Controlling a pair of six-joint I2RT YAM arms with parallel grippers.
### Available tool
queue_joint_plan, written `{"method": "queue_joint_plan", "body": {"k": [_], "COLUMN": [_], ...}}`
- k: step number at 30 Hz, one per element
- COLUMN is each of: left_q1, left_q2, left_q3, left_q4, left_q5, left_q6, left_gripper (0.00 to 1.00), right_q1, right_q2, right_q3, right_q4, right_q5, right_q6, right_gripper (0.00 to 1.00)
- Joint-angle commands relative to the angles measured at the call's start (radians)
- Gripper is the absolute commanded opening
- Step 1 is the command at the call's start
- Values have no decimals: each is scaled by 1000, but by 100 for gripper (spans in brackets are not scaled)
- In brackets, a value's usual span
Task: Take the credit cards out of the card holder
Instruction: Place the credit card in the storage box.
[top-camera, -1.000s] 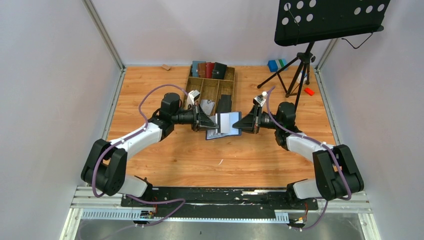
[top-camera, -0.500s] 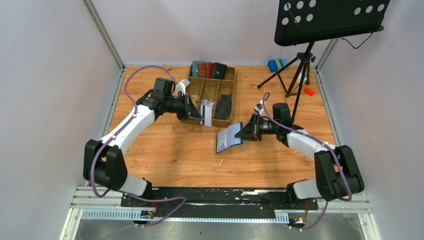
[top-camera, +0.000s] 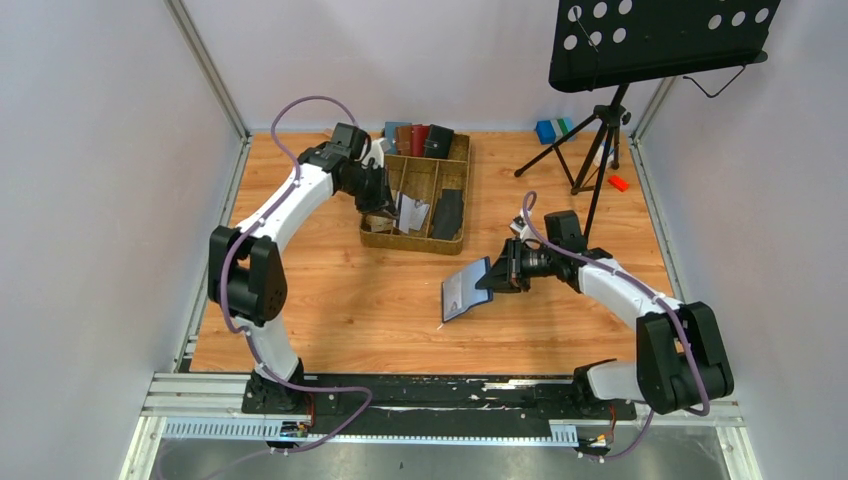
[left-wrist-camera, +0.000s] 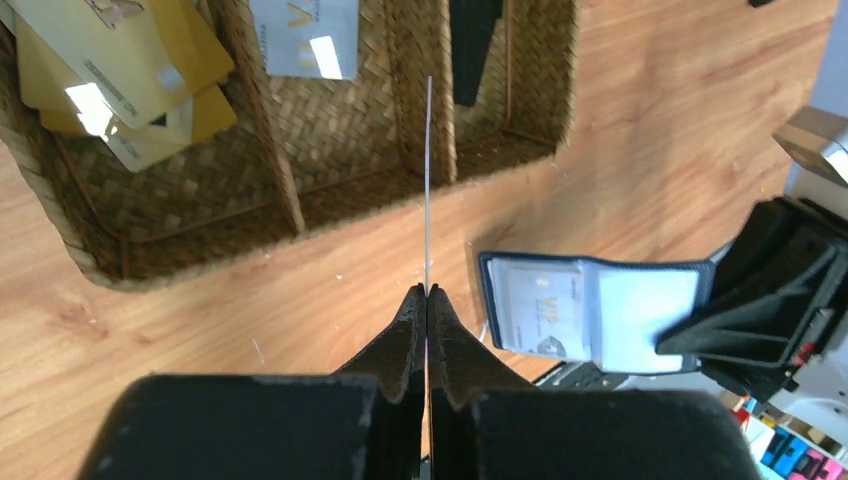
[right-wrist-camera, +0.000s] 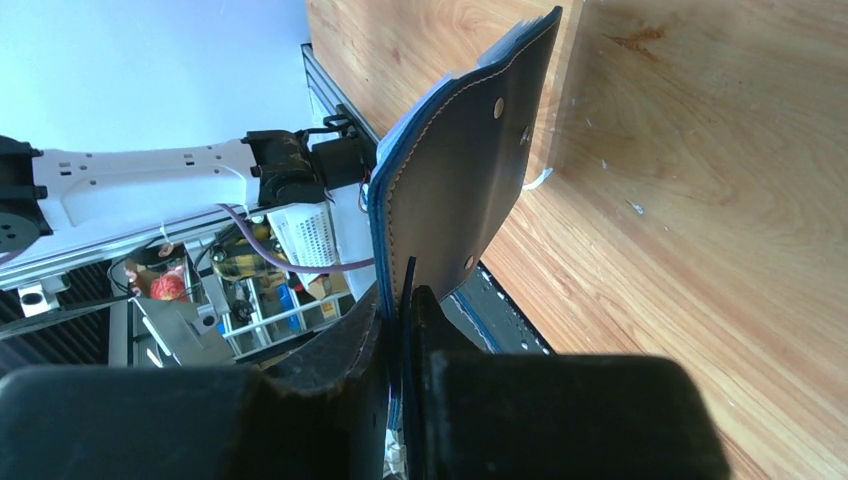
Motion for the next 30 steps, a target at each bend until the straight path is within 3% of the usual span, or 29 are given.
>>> {"method": "queue_joint_plan", "body": {"k": [1,12,30], "left_q1": [1,1,1], "left_q2": [67,270,488], "left_q3": [110,302,445], "left_q4": [-43,-63,-79], "left_q5": [-42,-19,0], "left_q6": [46,45,76], "left_gripper": [0,0,0], "right_q1": [-2,-17,-58], "right_q2": [-39,-41,12], "right_q3": [44,66,100], "right_q4": [-49,-94,-128], "right_q5": [-1,11,19], "right_q6": [-51,-76,-93], "right_gripper": [0,0,0]}}
